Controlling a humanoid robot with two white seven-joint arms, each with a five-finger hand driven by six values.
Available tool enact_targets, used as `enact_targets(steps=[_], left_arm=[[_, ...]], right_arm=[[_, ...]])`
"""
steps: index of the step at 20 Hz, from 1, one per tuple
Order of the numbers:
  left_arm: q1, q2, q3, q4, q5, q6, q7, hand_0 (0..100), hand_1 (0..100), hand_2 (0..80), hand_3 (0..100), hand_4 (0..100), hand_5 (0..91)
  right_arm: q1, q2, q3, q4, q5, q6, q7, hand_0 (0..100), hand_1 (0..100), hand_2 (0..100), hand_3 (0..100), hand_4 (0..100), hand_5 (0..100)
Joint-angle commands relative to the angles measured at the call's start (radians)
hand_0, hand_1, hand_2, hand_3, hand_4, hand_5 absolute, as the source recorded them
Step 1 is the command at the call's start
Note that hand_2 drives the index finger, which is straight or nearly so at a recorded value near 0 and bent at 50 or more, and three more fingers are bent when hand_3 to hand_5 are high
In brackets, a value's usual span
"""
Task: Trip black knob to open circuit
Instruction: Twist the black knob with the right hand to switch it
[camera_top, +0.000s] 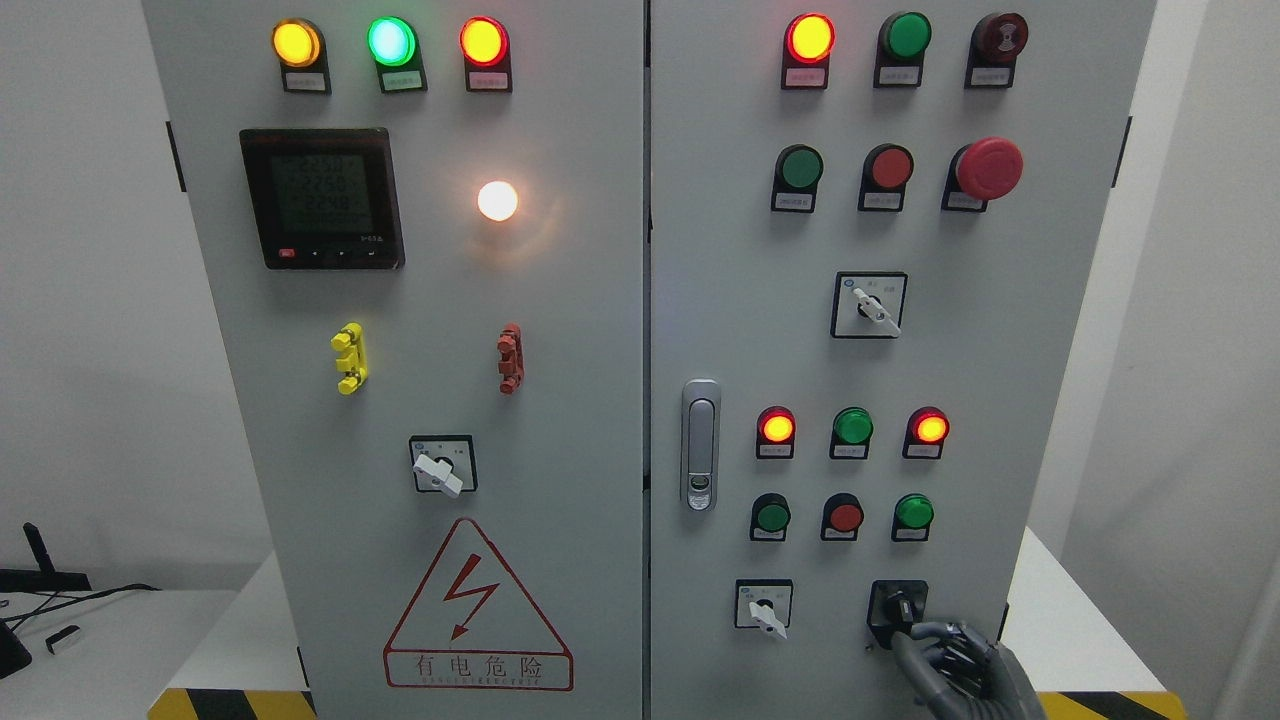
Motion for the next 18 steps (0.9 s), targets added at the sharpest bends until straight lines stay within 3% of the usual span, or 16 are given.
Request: enact_targets(steps=[1, 18], left_arm=[[0.0, 0.0, 0.0, 0.0, -0.031, -0.001, 0.0, 12, 39, 0.0, 0, 0, 0.0], [0.0, 0.0, 0.0, 0.0, -0.031, -0.001, 0.0, 12, 39, 0.0, 0, 0, 0.0]], right_arm=[[0.004, 0.002, 0.007, -0.002, 0.001, -0.002, -0.001, 34, 76, 48, 76, 69, 64], [0.01, 0.012, 0.046, -0.014, 0.001, -0.003, -0.011, 34, 76, 48, 77, 69, 64]])
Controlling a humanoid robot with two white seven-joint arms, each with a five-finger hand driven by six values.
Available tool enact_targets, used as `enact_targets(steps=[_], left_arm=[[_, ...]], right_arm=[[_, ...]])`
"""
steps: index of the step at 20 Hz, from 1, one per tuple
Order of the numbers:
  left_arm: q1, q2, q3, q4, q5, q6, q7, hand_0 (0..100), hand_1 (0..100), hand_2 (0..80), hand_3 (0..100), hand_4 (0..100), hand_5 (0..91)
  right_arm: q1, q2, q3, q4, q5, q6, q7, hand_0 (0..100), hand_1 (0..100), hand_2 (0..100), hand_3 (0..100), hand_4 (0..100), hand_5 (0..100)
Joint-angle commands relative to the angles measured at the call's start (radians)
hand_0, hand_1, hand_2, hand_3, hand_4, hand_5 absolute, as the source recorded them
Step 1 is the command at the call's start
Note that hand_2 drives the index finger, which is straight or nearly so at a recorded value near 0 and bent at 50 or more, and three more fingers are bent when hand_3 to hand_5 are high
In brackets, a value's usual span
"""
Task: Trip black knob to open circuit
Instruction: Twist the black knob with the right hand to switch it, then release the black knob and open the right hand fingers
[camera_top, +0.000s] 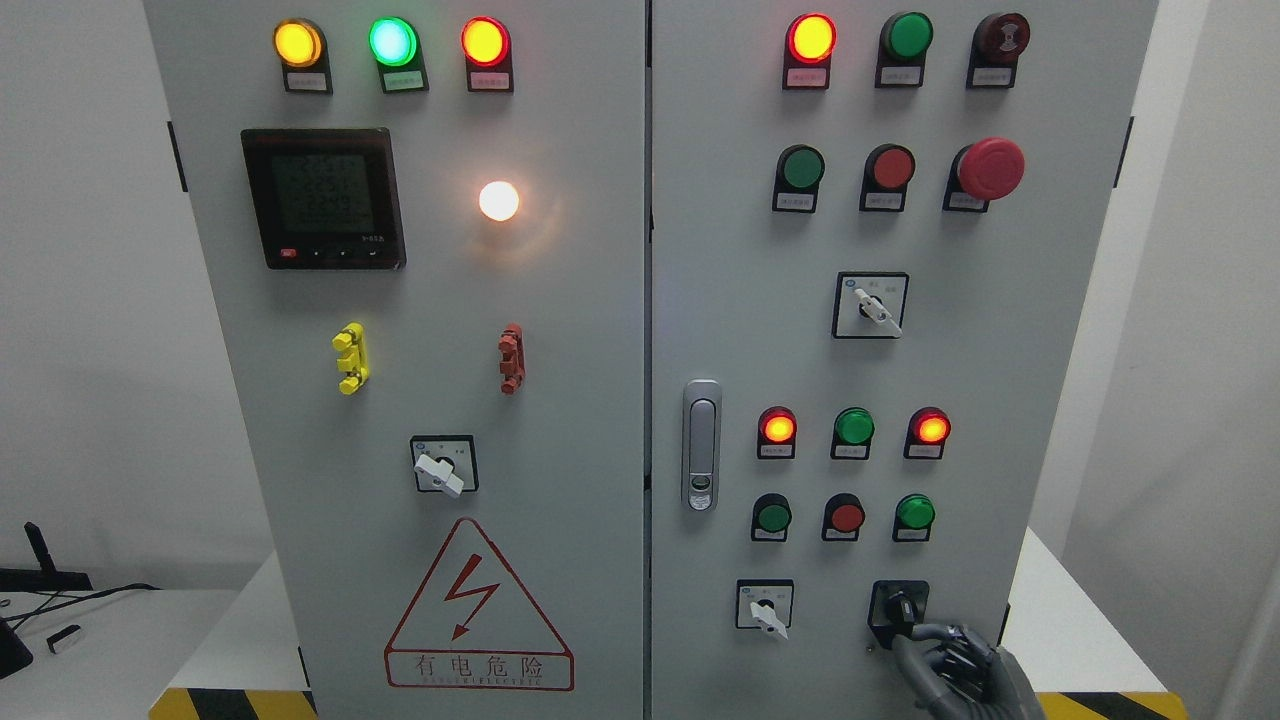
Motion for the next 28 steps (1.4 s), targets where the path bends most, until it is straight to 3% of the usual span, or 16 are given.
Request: enact_targets(steps=[1, 28], left_arm=[[0.0, 0.0, 0.0, 0.0, -0.031, -0.001, 0.0, 12, 39, 0.0, 0, 0, 0.0], [0.0, 0.0, 0.0, 0.0, -0.031, -0.001, 0.0, 12, 39, 0.0, 0, 0, 0.0]], right_arm=[[0.001, 0.013, 0.04, -0.01, 0.0, 0.0, 0.003, 34, 76, 48, 77, 69, 64], [0.003, 0.007, 0.029, -0.016, 0.002, 0.0, 0.005, 34, 76, 47, 76, 69, 64]])
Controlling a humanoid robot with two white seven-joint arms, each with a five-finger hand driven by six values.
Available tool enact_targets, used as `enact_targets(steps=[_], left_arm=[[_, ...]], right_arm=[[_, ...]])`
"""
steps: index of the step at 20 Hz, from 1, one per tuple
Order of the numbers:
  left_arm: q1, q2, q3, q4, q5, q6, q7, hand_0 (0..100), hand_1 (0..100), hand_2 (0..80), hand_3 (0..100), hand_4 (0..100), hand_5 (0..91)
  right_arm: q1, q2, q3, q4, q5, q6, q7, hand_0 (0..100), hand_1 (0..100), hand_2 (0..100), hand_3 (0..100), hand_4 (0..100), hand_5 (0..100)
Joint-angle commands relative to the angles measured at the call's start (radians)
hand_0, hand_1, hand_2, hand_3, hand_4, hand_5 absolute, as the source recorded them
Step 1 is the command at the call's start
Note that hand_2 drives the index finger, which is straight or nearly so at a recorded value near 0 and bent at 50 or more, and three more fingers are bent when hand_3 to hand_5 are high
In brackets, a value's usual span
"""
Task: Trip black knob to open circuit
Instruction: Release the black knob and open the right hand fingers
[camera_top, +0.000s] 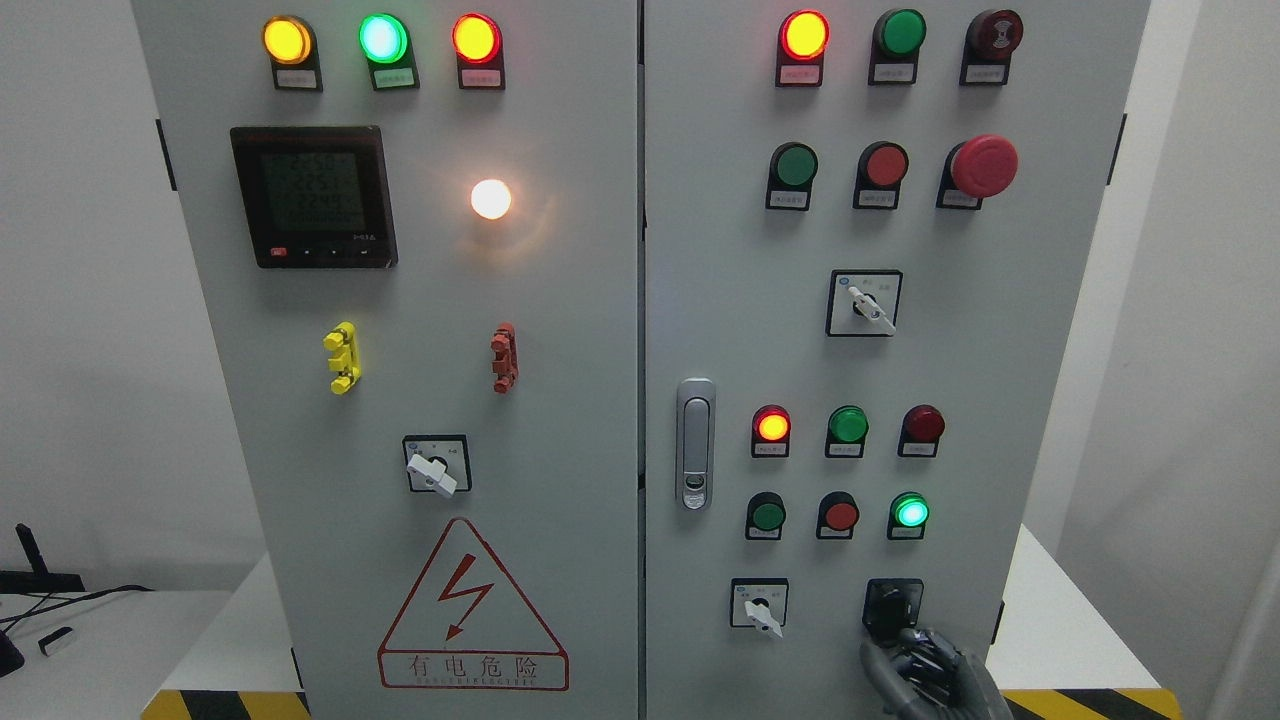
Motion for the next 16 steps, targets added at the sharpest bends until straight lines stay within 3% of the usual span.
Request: enact_targets(steps=[1, 16], left_arm=[[0.0, -0.001, 0.0, 0.0, -0.031, -0.001, 0.0, 12, 39, 0.0, 0, 0, 0.0], [0.0, 0.0, 0.0, 0.0, -0.031, -0.001, 0.0, 12, 39, 0.0, 0, 0, 0.0]], right_arm=[[0.002, -0.005, -0.007, -0.003, 0.002, -0.004, -0.003, 34, 76, 47, 76, 69, 64], [0.006, -0.011, -0.028, 0.0, 0.008, -0.007, 0.0, 35, 76, 47, 76, 69, 64]])
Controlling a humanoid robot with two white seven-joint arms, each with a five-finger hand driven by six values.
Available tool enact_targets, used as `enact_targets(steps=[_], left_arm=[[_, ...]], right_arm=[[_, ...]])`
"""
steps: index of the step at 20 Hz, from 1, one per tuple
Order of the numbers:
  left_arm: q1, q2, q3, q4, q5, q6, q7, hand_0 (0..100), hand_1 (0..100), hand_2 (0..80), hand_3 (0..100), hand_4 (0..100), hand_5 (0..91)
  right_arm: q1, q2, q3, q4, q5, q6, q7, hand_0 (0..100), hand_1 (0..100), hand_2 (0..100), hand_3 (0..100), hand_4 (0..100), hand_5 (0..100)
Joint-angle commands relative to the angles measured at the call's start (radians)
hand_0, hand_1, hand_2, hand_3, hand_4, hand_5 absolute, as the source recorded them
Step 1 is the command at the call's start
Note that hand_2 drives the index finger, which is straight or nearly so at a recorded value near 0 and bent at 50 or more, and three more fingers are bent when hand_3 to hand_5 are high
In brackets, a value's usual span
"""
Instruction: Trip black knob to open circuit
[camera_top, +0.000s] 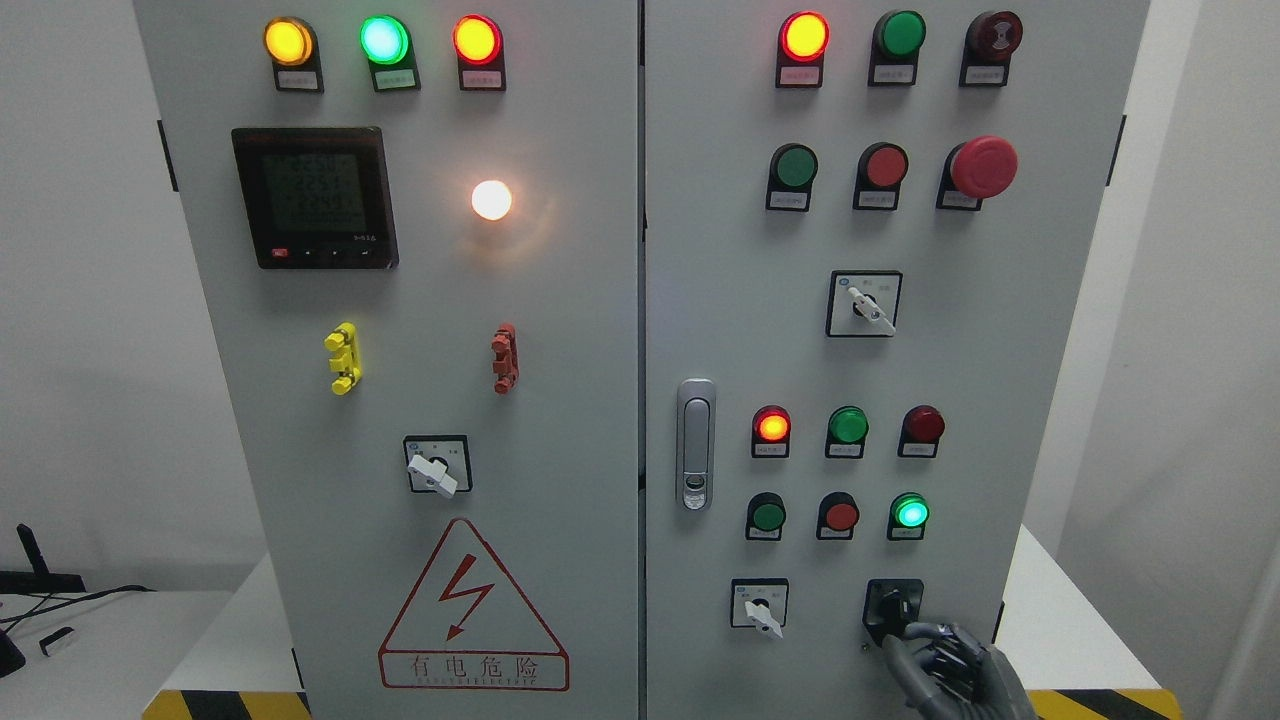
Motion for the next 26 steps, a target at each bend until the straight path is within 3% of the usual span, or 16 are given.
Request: enact_targets(steps=[1, 18, 24, 26], left_arm=[[0.0, 0.0, 0.0, 0.0, -0.031, -0.001, 0.0, 12, 39, 0.0, 0, 0, 0.0], [0.0, 0.0, 0.0, 0.0, -0.031, -0.001, 0.0, 12, 39, 0.0, 0, 0, 0.0], [0.0, 0.0, 0.0, 0.0, -0.031, -0.001, 0.0, 12, 39, 0.0, 0, 0, 0.0], [0.0, 0.0, 0.0, 0.0, -0.031, -0.001, 0.0, 12, 39, 0.0, 0, 0, 0.0]], right_arm=[[0.004, -0.005, 0.003, 0.001, 0.001, 0.003, -0.001, 35, 76, 47, 76, 69, 64], [0.03, -0.025, -0.059, 0.004, -0.001, 0.0, 0.008, 36, 76, 47, 77, 69, 64], [0.095, -0.031, -0.105, -0.048, -0.008, -0.003, 0.01, 37, 76, 47, 77, 69, 64], [0.142, -0.033, -0.109, -0.091, -0.011, -0.005, 0.027, 43, 67, 47, 77, 68, 63]])
